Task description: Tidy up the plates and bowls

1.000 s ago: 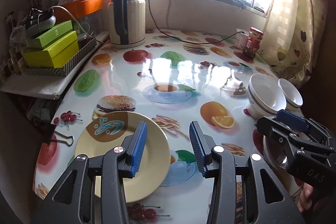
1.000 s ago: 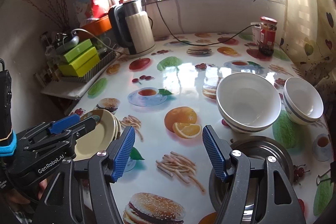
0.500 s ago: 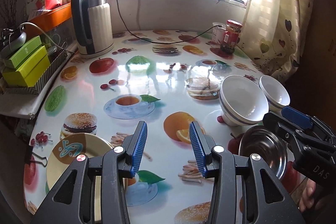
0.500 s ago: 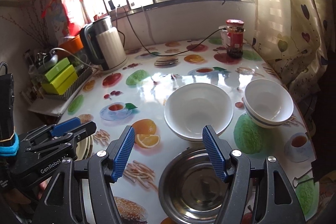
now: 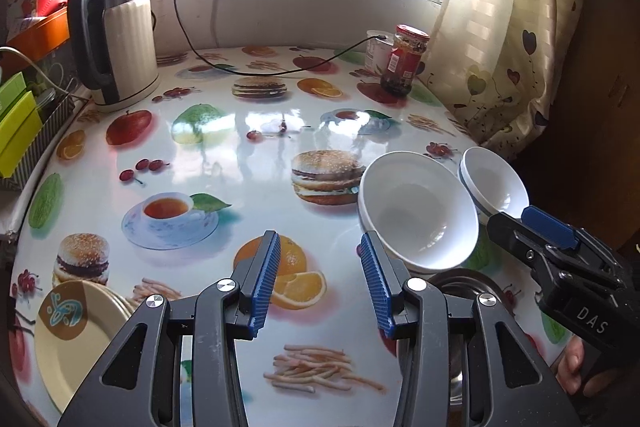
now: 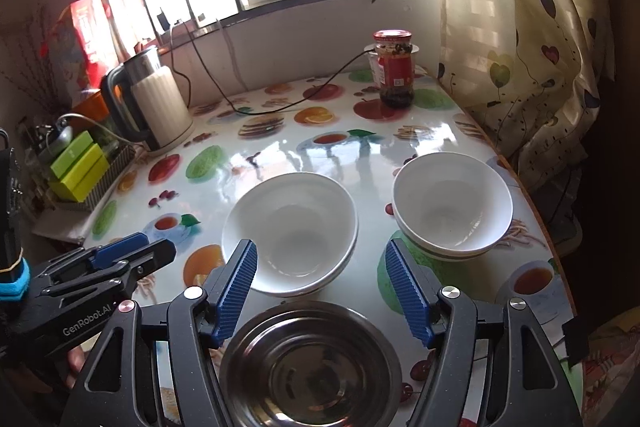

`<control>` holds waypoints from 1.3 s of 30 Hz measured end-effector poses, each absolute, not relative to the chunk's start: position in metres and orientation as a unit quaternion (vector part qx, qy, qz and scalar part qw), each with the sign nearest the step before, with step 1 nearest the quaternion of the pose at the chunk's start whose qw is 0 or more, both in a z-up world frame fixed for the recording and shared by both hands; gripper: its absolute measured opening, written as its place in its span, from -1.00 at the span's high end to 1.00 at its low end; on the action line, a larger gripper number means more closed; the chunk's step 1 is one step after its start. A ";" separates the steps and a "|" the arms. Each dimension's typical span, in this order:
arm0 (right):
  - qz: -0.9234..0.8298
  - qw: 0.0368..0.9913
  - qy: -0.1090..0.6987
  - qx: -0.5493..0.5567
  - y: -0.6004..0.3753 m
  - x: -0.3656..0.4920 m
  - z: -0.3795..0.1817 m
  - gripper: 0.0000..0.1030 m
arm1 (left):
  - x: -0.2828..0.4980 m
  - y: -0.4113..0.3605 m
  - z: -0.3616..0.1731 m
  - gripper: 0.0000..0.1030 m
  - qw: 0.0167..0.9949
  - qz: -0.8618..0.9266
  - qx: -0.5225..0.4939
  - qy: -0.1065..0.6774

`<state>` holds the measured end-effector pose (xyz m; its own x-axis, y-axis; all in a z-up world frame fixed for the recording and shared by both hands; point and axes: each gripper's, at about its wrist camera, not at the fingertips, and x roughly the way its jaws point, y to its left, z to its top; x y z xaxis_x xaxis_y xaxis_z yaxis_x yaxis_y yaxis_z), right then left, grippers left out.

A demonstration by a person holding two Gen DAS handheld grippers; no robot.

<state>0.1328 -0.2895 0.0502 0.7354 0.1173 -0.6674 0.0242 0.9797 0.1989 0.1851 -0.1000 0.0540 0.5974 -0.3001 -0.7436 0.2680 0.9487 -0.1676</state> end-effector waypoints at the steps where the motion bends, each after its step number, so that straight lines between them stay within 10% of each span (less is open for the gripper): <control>1: 0.023 0.926 0.365 0.098 -0.292 0.135 0.049 -0.31 | 0.188 -0.103 0.054 0.16 0.892 -0.160 -0.020 0.421; 16: 0.033 0.917 0.388 0.087 -0.307 0.167 0.029 -0.28 | 0.219 -0.130 0.035 0.16 0.875 -0.185 -0.028 0.446; 28: 0.047 0.908 0.408 0.084 -0.304 0.180 0.016 0.25 | 0.229 -0.137 0.026 0.17 0.871 -0.188 -0.033 0.453; 39: 0.057 0.906 0.411 0.087 -0.302 0.184 0.012 0.53 | 0.232 -0.140 0.020 0.60 0.867 -0.187 -0.030 0.462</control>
<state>0.1839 -0.3024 0.0120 0.6564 0.1743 -0.7340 -0.0306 0.9783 0.2049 0.2318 -0.1401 0.0201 0.5042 -0.3512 -0.7889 0.2964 0.9284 -0.2239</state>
